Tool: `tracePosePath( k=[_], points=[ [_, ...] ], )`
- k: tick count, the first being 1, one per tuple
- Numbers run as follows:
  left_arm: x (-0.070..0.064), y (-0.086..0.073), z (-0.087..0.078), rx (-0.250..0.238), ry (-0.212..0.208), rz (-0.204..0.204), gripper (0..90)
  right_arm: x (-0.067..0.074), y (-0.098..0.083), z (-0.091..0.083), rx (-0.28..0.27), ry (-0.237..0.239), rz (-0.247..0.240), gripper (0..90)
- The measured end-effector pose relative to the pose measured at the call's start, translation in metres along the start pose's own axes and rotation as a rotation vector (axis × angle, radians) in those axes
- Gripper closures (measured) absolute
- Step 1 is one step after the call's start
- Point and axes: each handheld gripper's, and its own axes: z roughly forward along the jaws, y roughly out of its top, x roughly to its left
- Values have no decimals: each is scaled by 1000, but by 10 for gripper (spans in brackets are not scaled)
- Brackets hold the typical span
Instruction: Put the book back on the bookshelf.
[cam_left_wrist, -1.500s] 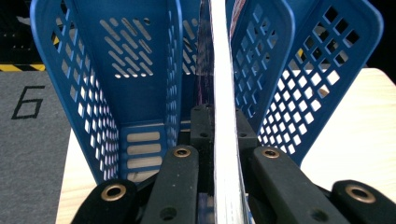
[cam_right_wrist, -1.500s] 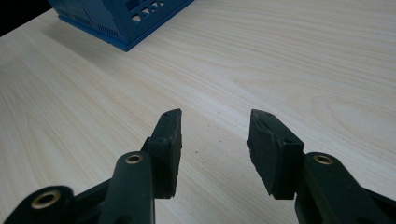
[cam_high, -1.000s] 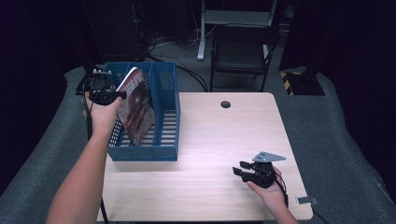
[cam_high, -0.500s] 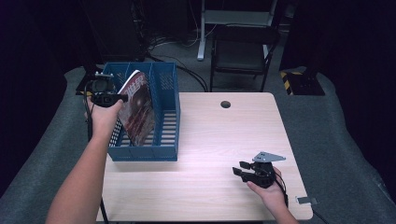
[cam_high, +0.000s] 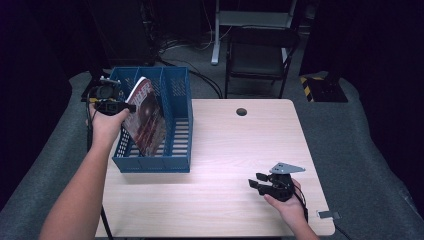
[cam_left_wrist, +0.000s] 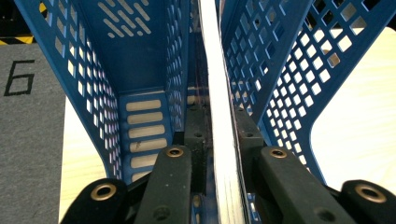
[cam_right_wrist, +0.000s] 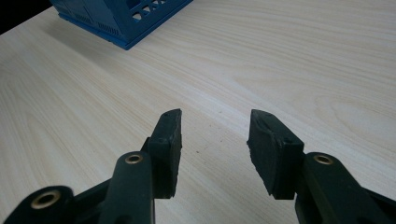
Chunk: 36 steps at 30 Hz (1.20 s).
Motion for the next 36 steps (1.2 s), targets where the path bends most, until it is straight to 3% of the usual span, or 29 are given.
tracePosePath(
  k=[11,19,25,34,36],
  points=[
    [-4,3,-12,23,18,24,791,0,0,0,-3,-5,11,542],
    [-2,3,-12,29,15,13,831,0,0,0,-6,0,7,542],
    [0,2,-11,15,23,-11,841,0,0,0,-3,0,6,542],
    [-6,9,-11,0,26,3,844,0,0,0,0,-4,12,542],
    [-8,11,-12,-21,36,1,845,-1,0,0,-1,-3,6,542]
  ],
)
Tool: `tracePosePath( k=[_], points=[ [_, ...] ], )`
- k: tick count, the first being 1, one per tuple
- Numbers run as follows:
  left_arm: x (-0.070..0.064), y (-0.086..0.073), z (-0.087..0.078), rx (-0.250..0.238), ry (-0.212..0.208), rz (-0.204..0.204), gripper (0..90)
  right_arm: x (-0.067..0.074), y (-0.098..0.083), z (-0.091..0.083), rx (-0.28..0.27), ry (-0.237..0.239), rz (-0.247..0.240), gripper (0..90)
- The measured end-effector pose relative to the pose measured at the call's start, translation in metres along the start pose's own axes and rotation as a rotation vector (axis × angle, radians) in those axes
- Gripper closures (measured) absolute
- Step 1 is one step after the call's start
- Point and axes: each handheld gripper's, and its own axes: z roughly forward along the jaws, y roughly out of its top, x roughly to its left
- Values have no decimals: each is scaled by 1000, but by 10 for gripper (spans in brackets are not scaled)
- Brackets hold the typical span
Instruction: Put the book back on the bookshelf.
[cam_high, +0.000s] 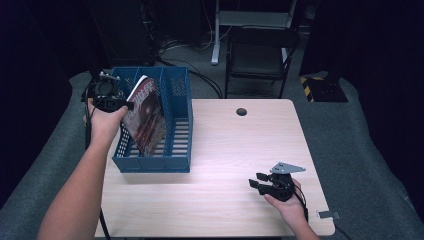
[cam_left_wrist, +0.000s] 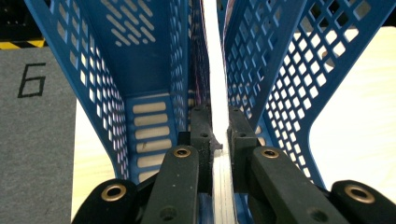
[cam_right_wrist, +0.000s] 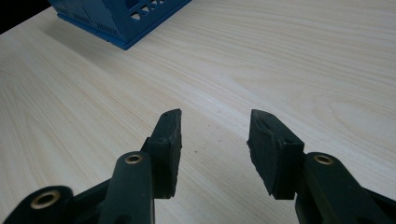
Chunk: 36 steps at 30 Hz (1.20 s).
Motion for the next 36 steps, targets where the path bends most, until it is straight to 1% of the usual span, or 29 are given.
tracePosePath(
  k=[1,3,6,8,9,11,14,15,16,18,19,21,22,23,26,27,29,30,33,34,36],
  points=[
    [1,1,0,-9,3,0,844,0,0,0,0,0,1,542],
    [1,4,0,-24,6,-25,845,1,0,0,-4,0,3,542],
    [1,7,1,-41,16,-45,845,0,0,-1,1,2,-1,542],
    [1,9,2,-49,21,-53,844,0,0,-2,3,0,10,542],
    [2,10,3,-45,21,-51,844,0,0,-2,-4,5,5,542],
    [1,11,5,-54,32,-57,845,-1,0,-2,-8,2,0,542],
    [0,12,10,-54,35,-59,844,-1,-1,-3,-6,1,5,542],
    [0,12,11,-51,35,-70,844,-1,-1,-3,-5,1,6,542],
    [0,12,13,-55,39,-69,844,-1,-1,-3,-5,2,5,542],
    [1,13,16,-55,35,-83,844,-1,-1,-3,-6,5,7,542],
    [2,14,17,-52,37,-78,844,-1,-1,-3,-6,7,4,542],
    [2,15,19,-53,42,-82,844,-1,-1,-3,-7,2,6,542],
    [3,15,19,-44,41,-81,844,-2,-1,-4,-8,3,3,542],
    [3,15,20,-55,48,-81,844,-2,-1,-4,-8,2,4,542],
    [1,16,24,-62,51,-92,844,-2,-1,-4,-9,-1,5,542],
    [0,16,24,-53,51,-88,844,-2,-1,-4,-10,-2,7,542],
    [0,16,26,-58,54,-91,844,-2,-1,-4,-10,-1,5,542],
    [-1,16,26,-51,56,-91,844,-2,-1,-4,-10,0,5,542],
    [-1,16,27,-57,62,-89,844,-2,-2,-4,-10,0,6,542],
    [-2,16,28,-64,63,-99,844,-2,-2,-4,-9,0,8,542],
    [-2,17,29,-68,67,-101,844,-2,-2,-4,-7,0,10,542]
  ],
)
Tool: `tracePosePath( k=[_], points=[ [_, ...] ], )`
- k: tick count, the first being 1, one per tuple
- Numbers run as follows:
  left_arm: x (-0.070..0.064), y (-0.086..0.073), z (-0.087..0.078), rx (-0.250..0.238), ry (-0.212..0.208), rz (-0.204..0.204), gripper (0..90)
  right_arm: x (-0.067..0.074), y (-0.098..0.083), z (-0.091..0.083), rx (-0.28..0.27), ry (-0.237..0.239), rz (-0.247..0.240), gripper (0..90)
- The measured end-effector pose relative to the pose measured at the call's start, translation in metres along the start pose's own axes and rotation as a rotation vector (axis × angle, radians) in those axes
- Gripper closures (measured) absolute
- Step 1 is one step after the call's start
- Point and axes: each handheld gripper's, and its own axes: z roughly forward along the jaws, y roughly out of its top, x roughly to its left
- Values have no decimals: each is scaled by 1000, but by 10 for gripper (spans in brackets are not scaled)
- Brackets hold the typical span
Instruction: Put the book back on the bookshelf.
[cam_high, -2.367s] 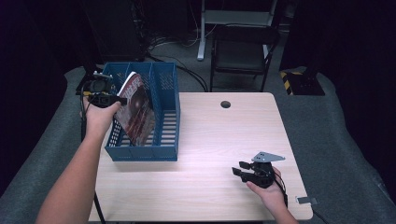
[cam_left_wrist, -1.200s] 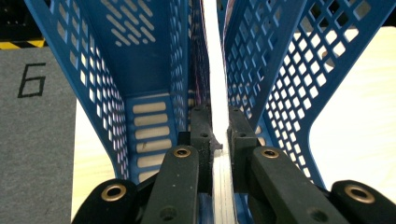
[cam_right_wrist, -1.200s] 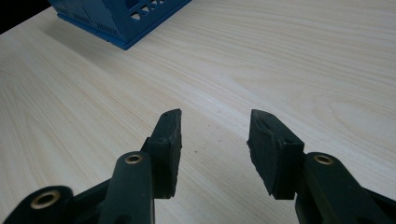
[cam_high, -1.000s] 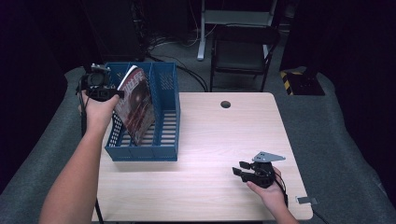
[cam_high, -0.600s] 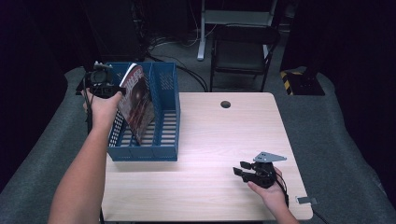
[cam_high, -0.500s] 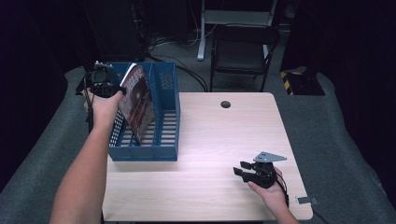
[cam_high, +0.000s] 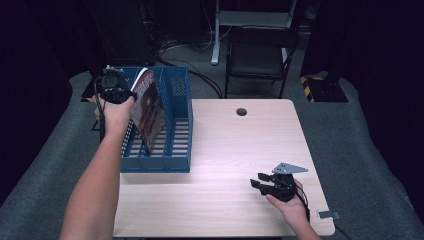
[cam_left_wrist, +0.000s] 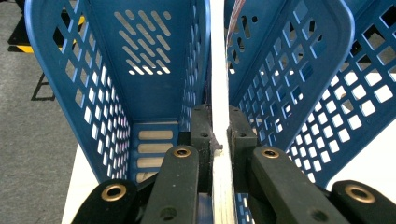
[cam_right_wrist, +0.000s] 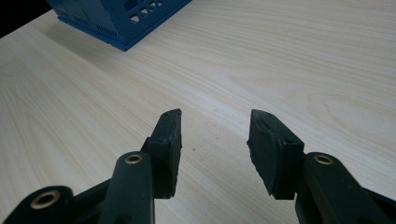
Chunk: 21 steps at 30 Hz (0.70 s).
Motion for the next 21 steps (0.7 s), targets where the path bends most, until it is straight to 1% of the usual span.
tracePosePath(
  k=[2,4,5,8,10,14,16,18,21],
  points=[
    [1,0,0,1,-1,2,843,0,0,0,-1,1,-3,542],
    [2,0,0,-7,0,-3,843,1,0,1,-2,3,-7,542],
    [1,-1,0,-4,-2,-15,843,1,0,0,-2,3,-4,542],
    [2,-4,3,-13,-4,-10,843,1,0,0,-3,4,-5,542],
    [2,-5,2,-16,-6,-18,843,1,0,0,-4,4,-8,542],
    [2,-5,2,-16,-6,-10,840,1,0,1,-2,6,-8,542],
    [3,-6,3,-22,-8,-21,837,2,0,1,-1,8,-3,542],
    [3,-6,3,-27,-18,-17,834,1,0,2,0,6,-4,542],
    [4,-6,2,-16,-25,-22,832,1,1,1,-1,9,-5,542]
  ],
)
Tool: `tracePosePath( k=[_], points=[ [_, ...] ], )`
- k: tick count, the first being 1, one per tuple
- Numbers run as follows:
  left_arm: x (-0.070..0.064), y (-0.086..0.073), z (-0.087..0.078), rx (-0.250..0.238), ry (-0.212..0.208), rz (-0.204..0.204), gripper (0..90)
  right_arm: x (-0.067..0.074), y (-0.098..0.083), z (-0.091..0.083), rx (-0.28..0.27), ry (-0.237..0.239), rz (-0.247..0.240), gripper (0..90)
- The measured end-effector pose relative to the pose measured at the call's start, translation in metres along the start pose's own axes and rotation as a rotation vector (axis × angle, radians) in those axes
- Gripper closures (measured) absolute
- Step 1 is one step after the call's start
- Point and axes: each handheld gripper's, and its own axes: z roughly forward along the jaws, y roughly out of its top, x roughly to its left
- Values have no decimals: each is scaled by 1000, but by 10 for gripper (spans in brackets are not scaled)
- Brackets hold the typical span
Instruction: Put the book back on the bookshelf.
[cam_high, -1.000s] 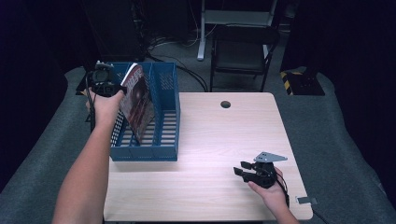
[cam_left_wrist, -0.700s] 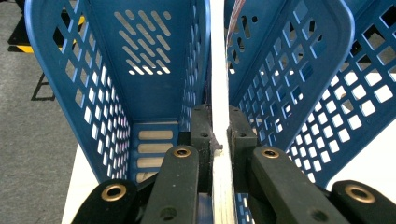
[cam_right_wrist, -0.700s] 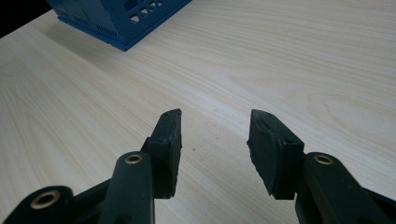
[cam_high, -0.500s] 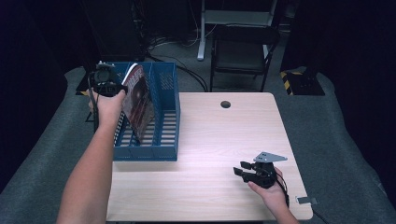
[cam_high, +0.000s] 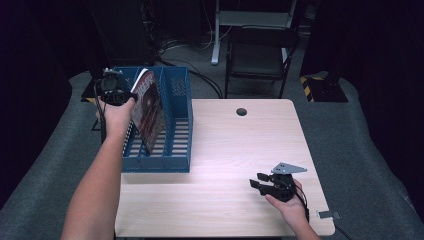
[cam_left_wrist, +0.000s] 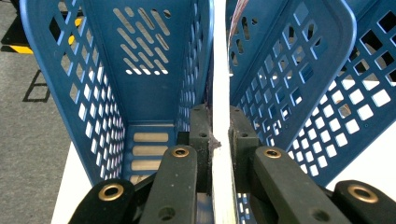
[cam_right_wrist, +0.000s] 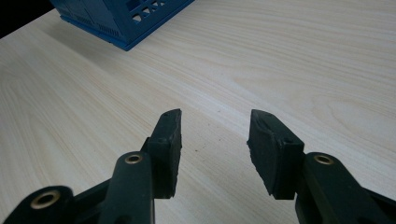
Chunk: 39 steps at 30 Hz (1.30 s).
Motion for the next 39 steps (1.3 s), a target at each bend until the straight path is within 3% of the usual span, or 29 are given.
tracePosePath(
  k=[19,28,39],
  points=[
    [1,0,0,-1,-38,4,739,1,0,1,7,3,-1,542],
    [2,1,-1,5,-61,1,625,1,0,2,8,4,-3,542],
    [1,1,-4,14,-64,1,618,1,0,3,11,4,-9,542]
  ],
)
